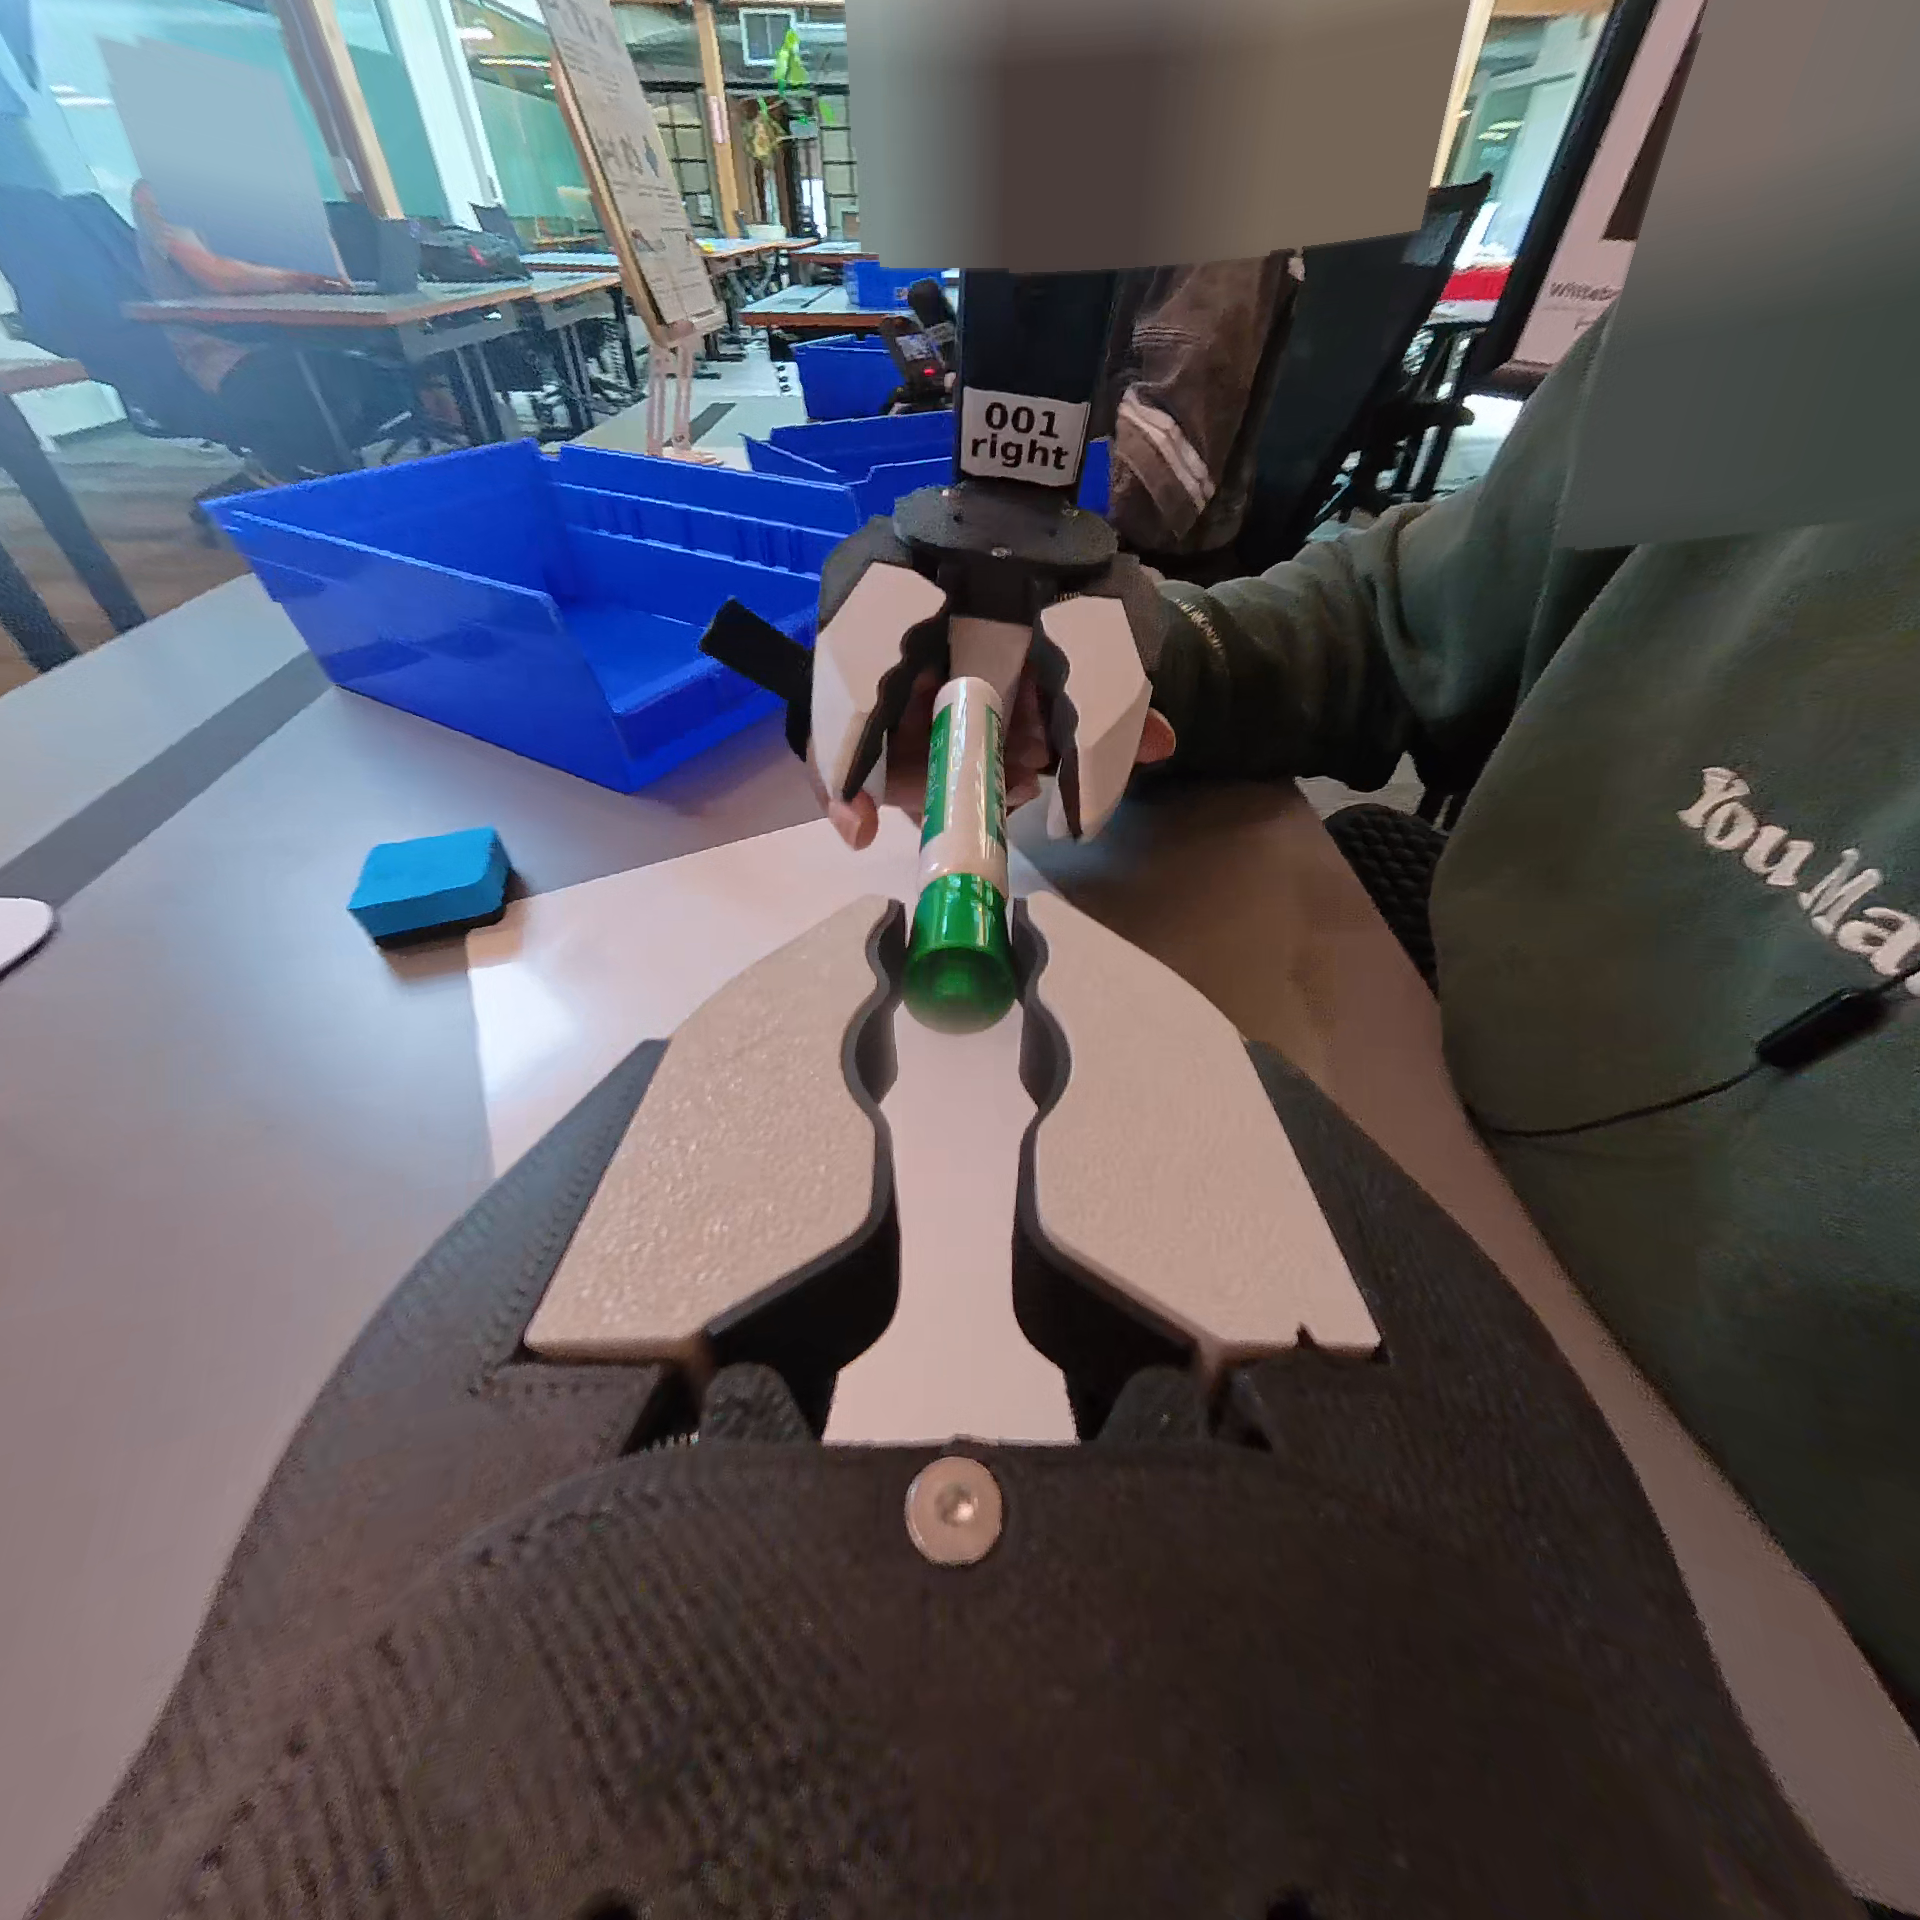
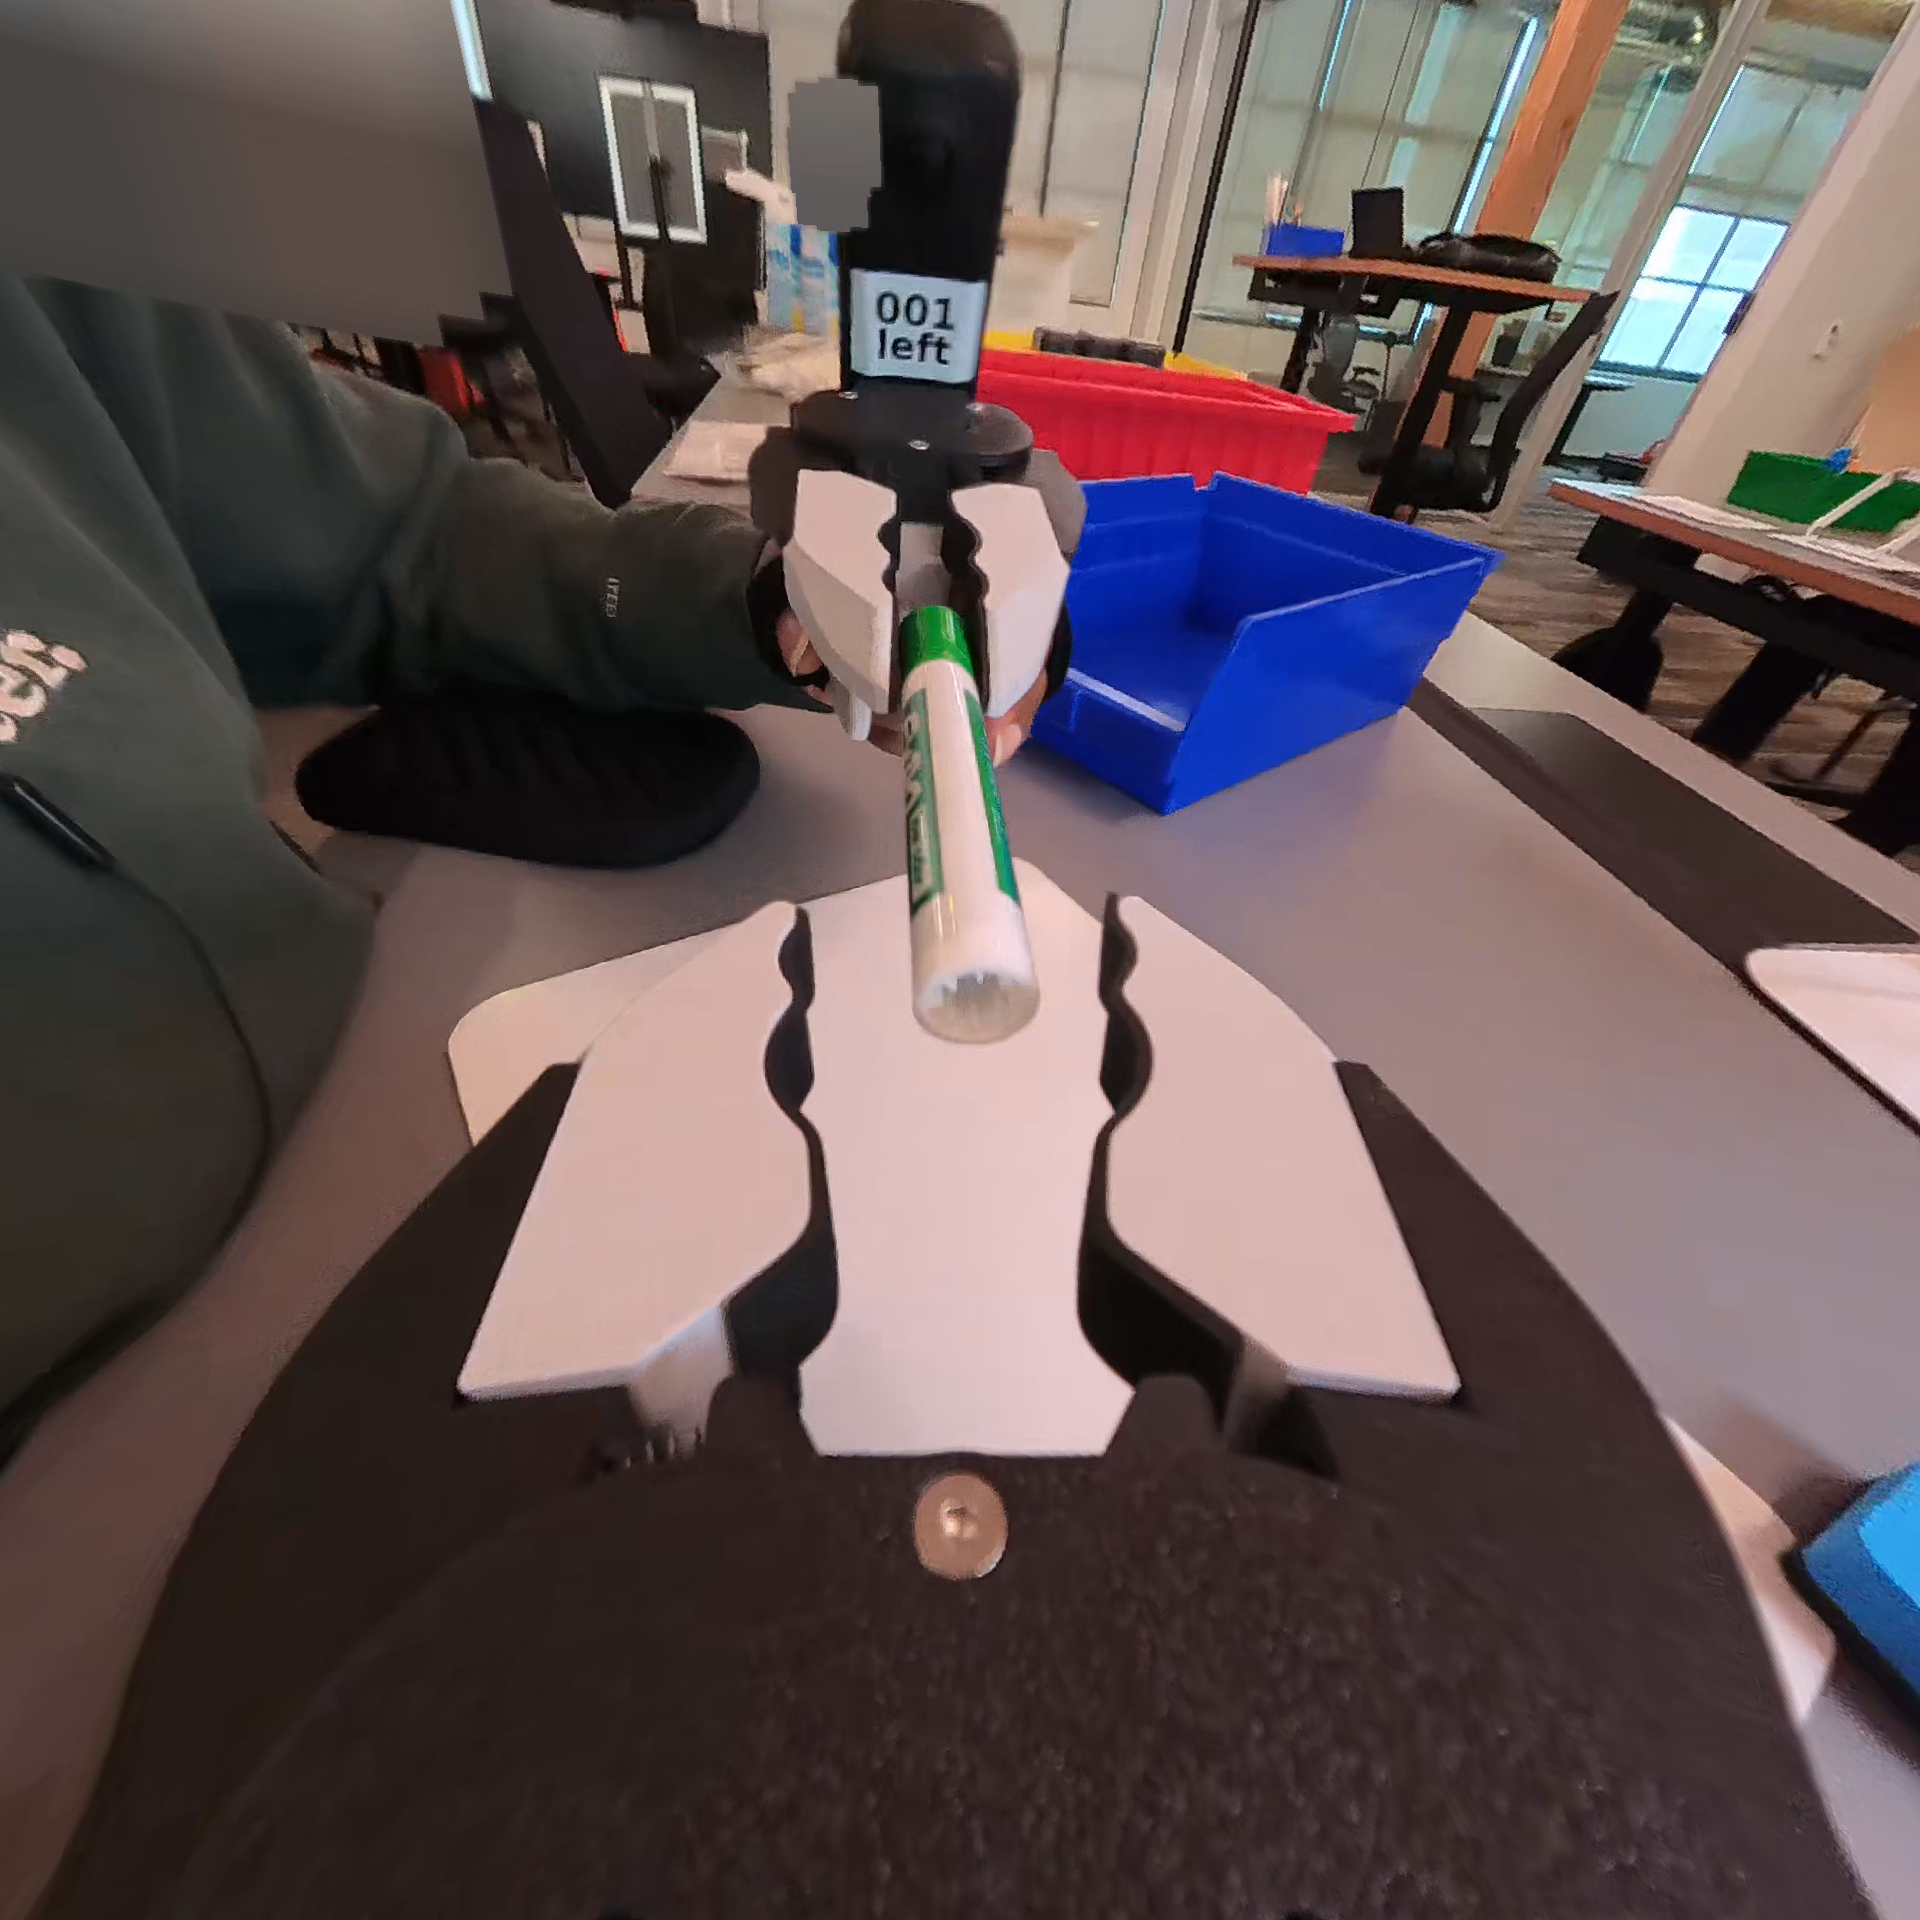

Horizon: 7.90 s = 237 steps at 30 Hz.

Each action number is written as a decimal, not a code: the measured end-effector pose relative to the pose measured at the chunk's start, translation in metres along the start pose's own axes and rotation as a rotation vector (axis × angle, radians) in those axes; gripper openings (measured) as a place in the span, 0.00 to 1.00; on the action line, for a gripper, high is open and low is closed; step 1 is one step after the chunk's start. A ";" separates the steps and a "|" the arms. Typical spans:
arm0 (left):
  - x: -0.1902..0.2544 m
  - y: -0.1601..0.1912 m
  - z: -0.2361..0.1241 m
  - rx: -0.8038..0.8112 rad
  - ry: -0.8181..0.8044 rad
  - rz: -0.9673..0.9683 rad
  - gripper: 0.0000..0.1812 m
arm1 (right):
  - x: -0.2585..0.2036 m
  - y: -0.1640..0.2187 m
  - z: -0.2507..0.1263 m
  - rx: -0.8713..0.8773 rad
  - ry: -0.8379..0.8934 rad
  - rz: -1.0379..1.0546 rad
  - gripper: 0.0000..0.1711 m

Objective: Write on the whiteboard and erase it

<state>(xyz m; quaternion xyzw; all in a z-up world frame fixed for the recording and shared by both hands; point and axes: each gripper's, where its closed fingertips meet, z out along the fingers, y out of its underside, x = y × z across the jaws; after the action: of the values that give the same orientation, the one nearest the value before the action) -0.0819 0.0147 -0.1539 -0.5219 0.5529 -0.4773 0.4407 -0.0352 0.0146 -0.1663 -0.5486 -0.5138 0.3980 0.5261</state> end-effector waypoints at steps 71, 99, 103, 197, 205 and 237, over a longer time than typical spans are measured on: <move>-0.047 0.013 -0.071 0.149 -0.241 -0.199 0.11 | 0.031 -0.016 -0.034 0.124 0.121 0.150 0.20; -0.064 0.039 -0.071 0.058 -0.397 -0.041 0.11 | 0.020 0.037 0.030 -0.248 0.046 0.179 0.20; -0.060 0.046 -0.073 0.021 -0.384 -0.020 0.11 | 0.011 0.051 0.061 -0.397 -0.029 0.147 0.20; -0.052 0.076 -0.091 -0.121 -0.351 -0.038 0.11 | -0.017 0.077 0.142 -0.736 -0.267 -0.096 0.20; -0.052 0.077 -0.090 -0.124 -0.348 -0.040 0.11 | -0.047 0.076 0.126 -0.769 -0.321 -0.130 0.19; -0.051 0.076 -0.089 -0.124 -0.342 -0.035 0.11 | -0.002 0.082 0.142 -0.773 -0.213 -0.183 0.19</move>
<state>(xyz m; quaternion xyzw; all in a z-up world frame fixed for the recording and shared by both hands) -0.1783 0.0713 -0.2154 -0.6313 0.4888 -0.3541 0.4869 -0.1622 0.0433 -0.2656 -0.6136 -0.7237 0.1818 0.2584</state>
